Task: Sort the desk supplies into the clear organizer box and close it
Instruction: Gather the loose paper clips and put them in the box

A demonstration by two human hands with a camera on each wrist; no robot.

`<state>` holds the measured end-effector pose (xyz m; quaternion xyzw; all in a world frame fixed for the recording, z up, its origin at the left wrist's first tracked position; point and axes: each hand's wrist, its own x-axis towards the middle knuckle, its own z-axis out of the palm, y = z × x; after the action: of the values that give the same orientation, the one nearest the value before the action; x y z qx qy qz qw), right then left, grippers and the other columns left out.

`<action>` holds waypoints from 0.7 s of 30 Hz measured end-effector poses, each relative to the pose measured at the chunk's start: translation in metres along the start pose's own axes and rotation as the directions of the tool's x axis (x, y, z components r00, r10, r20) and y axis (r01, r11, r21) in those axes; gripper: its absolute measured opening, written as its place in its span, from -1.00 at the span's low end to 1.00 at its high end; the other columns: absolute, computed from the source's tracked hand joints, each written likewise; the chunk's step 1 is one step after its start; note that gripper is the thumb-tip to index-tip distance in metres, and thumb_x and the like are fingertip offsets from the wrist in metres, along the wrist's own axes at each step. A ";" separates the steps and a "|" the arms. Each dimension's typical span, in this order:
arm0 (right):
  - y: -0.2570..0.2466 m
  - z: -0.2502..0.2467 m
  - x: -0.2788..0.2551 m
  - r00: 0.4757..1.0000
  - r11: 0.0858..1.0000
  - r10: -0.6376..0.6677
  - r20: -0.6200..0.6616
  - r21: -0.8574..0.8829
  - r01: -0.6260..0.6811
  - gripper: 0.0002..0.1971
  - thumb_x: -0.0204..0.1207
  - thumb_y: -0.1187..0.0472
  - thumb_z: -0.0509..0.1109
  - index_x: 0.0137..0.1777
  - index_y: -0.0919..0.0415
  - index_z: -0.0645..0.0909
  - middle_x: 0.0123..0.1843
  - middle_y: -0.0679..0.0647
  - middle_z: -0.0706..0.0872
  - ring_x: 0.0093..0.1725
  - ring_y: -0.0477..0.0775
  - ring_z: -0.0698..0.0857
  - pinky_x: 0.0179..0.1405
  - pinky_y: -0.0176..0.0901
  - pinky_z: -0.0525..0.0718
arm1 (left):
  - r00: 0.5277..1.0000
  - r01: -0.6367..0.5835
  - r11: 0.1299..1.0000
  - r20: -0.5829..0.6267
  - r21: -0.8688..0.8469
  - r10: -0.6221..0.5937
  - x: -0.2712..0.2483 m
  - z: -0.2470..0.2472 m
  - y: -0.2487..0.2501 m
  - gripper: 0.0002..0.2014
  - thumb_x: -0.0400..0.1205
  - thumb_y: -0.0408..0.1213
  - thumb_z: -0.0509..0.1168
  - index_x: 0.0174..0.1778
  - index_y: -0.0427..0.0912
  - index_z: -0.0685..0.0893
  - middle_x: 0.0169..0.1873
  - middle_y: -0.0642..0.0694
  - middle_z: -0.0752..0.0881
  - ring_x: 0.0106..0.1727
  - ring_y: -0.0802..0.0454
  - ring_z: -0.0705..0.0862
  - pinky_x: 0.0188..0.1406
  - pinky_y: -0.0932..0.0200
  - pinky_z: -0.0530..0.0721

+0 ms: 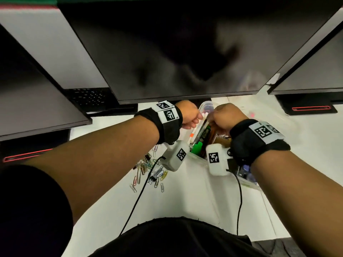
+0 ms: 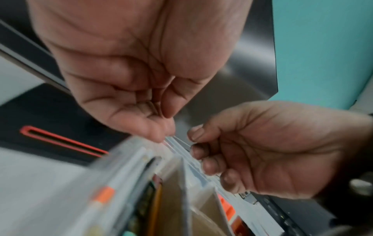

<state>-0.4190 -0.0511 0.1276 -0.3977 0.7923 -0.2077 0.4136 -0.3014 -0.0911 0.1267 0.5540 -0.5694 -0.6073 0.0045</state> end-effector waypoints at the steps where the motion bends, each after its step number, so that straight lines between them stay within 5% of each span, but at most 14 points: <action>1: -0.008 0.014 -0.005 0.998 0.999 -0.048 0.028 -0.014 0.048 -0.79 0.44 0.43 0.29 -0.39 0.20 0.50 -0.44 0.16 0.58 -0.61 0.00 0.57 -0.63 -0.34 0.48 | 0.999 -0.012 0.999 -0.038 0.041 0.013 -0.003 -0.011 -0.009 -0.77 0.68 -0.39 0.13 -0.30 -0.15 0.51 -0.46 -0.04 0.45 -0.51 0.15 0.44 -0.53 0.38 0.42; 4: -0.027 0.056 -0.020 0.979 0.988 -0.148 0.138 -0.027 0.153 -0.84 0.49 0.40 0.28 -0.29 0.20 0.51 -0.42 0.11 0.58 -0.52 0.00 0.59 -0.58 -0.31 0.48 | 0.986 -0.020 0.981 -0.159 0.192 0.051 -0.014 -0.041 -0.040 -0.92 0.64 -0.35 0.20 -0.08 -0.21 0.61 -0.41 -0.04 0.57 -0.44 0.11 0.54 -0.44 0.31 0.50; 8: -0.039 0.113 -0.034 0.917 0.925 -0.287 0.277 -0.168 0.340 -0.88 0.50 0.38 0.28 -0.22 0.27 0.63 -0.23 0.20 0.70 -0.30 0.14 0.72 -0.50 -0.21 0.57 | 0.975 0.094 0.931 -0.222 0.353 -0.014 -0.031 -0.076 -0.096 -0.74 0.65 -0.33 0.19 0.11 -0.39 0.69 -0.11 -0.22 0.73 -0.22 -0.04 0.66 -0.24 0.16 0.65; 10: -0.035 0.139 -0.035 0.872 0.839 -0.315 0.375 -0.319 0.440 -0.82 0.50 0.37 0.28 -0.09 0.35 0.73 -0.03 0.25 0.78 -0.07 0.20 0.74 -0.17 -0.06 0.68 | 0.975 0.134 0.877 -0.219 0.461 -0.034 -0.040 -0.088 -0.126 -0.71 0.66 -0.34 0.17 0.17 -0.39 0.69 0.02 -0.28 0.76 -0.02 -0.14 0.72 -0.06 0.10 0.69; 12: -0.027 0.159 -0.037 0.833 0.721 -0.289 0.472 -0.464 0.514 -0.76 0.53 0.34 0.26 0.05 0.29 0.75 0.15 0.21 0.76 0.10 0.18 0.70 0.12 -0.09 0.62 | 0.977 0.155 0.815 -0.209 0.558 -0.043 -0.049 -0.093 -0.154 -0.72 0.65 -0.33 0.19 0.18 -0.35 0.70 0.03 -0.27 0.75 0.15 -0.18 0.71 -0.12 0.18 0.60; 18: 0.017 0.201 -0.036 0.720 0.547 -0.245 0.649 -0.521 0.655 -0.63 0.50 0.35 0.25 0.21 0.02 0.70 0.30 0.08 0.67 0.30 0.14 0.63 0.27 -0.18 0.58 | 0.997 0.035 0.711 -0.074 0.702 0.023 -0.054 -0.082 -0.228 -0.73 0.59 -0.41 0.21 0.13 -0.16 0.72 0.17 -0.15 0.72 0.24 -0.13 0.63 0.33 0.15 0.52; 21: 0.030 0.216 -0.037 0.632 0.394 -0.270 0.726 -0.516 0.761 -0.61 0.57 0.28 0.21 0.34 -0.03 0.61 0.33 0.11 0.56 0.34 0.18 0.55 0.26 -0.08 0.57 | 0.998 0.003 0.700 -0.047 0.715 0.044 -0.058 -0.081 -0.251 -0.74 0.59 -0.41 0.25 0.15 -0.16 0.71 0.17 -0.16 0.70 0.25 -0.10 0.62 0.32 0.20 0.49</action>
<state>-0.2432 -0.0032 0.0026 -0.8129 0.4711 0.1622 0.3016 -0.0675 -0.0214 0.0121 0.5242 -0.7660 -0.3221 -0.1863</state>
